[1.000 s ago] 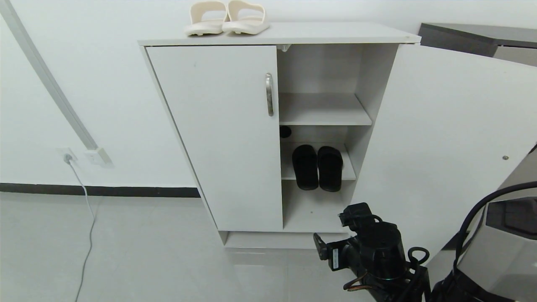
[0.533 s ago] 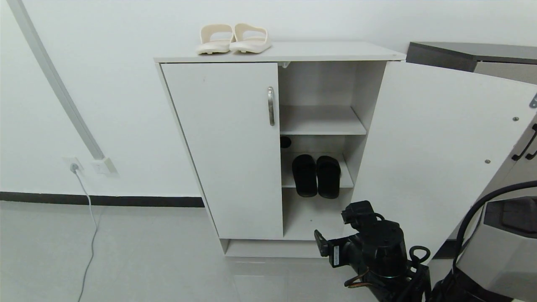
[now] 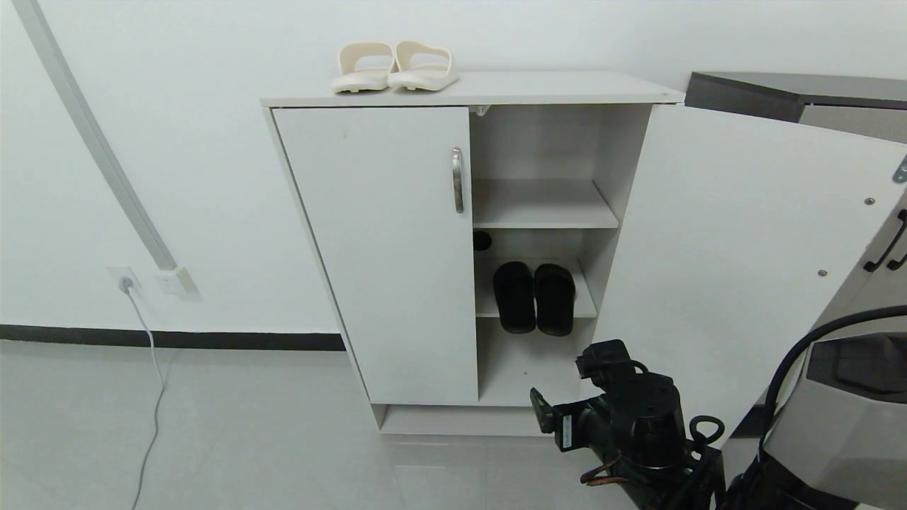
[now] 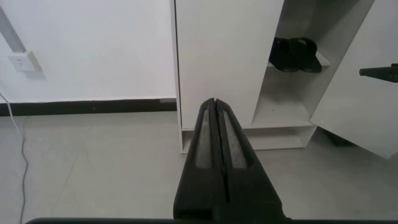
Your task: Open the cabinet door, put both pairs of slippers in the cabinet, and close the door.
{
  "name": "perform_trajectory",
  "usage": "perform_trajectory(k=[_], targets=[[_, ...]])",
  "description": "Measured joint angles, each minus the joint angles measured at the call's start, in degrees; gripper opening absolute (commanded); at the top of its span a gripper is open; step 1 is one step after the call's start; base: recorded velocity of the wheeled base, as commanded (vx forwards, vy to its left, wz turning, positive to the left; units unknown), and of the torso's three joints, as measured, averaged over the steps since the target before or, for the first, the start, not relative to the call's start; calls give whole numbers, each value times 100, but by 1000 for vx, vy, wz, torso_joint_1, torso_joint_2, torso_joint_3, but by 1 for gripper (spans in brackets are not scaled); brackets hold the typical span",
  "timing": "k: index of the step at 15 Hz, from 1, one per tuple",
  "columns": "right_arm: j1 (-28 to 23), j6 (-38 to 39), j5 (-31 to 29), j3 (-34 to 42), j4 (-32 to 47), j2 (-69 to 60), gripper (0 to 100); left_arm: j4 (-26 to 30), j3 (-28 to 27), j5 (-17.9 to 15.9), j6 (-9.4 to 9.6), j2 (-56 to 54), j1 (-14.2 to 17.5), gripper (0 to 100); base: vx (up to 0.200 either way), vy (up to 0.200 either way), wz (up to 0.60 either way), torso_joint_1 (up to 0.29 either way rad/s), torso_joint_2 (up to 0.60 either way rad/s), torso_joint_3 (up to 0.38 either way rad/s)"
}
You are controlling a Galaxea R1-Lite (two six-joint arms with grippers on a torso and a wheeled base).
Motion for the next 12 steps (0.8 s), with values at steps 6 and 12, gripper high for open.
perform_trajectory(k=[6, 12], targets=[[0, 2, 2, 9, -13, 26, 100, 2, 0, -2, -2, 0, 0, 0, 0, 200, 0, 2, 0, 6], [-27, 5, -9, 6, -27, 52, 100, 0, 0, -2, -5, 0, 0, 0, 0, 200, 0, 0, 3, 3]])
